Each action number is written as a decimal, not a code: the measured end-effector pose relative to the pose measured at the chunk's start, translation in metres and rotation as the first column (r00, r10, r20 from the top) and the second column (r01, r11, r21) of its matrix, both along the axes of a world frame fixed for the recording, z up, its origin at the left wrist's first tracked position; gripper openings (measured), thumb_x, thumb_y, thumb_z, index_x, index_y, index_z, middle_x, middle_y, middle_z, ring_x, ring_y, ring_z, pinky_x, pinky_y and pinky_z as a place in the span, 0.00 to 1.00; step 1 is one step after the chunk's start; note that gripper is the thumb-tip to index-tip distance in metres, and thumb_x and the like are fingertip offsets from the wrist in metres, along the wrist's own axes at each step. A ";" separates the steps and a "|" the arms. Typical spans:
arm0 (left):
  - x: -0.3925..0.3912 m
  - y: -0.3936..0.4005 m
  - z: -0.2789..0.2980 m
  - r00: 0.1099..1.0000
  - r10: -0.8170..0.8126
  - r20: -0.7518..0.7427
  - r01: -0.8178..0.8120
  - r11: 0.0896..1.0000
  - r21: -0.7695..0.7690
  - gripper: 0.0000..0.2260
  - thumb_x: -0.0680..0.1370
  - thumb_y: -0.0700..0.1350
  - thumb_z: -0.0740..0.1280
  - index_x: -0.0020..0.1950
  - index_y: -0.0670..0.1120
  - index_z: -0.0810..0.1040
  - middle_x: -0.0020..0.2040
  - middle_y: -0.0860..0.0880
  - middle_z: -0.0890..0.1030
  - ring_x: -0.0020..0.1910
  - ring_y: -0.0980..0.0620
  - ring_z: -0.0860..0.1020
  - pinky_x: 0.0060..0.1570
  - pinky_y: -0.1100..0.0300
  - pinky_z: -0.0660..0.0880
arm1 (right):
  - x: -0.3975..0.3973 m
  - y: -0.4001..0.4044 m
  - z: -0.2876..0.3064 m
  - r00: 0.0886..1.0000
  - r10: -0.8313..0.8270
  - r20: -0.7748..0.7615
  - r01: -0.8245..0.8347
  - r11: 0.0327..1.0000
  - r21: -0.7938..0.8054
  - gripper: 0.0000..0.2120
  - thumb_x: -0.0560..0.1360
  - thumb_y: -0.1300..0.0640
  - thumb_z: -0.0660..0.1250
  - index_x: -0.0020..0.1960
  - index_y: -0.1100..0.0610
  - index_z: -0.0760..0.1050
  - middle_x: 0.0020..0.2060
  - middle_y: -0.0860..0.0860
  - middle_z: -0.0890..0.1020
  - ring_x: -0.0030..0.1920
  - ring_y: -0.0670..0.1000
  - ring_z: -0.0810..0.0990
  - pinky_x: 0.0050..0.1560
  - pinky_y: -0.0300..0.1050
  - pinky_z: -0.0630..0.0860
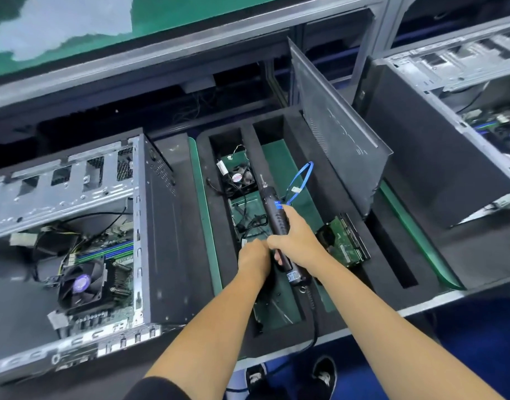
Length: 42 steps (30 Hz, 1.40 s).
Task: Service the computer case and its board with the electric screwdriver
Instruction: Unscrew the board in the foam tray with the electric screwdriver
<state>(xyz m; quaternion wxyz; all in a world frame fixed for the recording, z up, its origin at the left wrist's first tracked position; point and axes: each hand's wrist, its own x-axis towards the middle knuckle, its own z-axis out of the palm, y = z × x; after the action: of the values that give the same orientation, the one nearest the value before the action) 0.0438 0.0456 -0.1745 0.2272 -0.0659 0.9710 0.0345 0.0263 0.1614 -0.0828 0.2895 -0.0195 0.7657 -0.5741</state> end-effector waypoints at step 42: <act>-0.036 -0.016 0.122 0.629 0.777 -0.003 -0.352 0.288 0.891 0.06 0.72 0.34 0.68 0.40 0.40 0.84 0.36 0.47 0.81 0.34 0.52 0.75 0.36 0.63 0.73 | 0.011 -0.004 0.049 0.994 -0.083 -0.076 0.076 0.993 -0.095 0.27 0.70 0.68 0.67 0.64 0.48 0.67 0.44 0.60 0.77 0.27 0.54 0.76 0.31 0.48 0.78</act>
<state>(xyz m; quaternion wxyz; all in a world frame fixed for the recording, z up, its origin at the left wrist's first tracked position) 0.0075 0.0296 -0.0524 -0.0262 -0.2921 0.7587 0.5817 0.0370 0.1578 -0.0340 0.2341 -0.0254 0.7495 -0.6186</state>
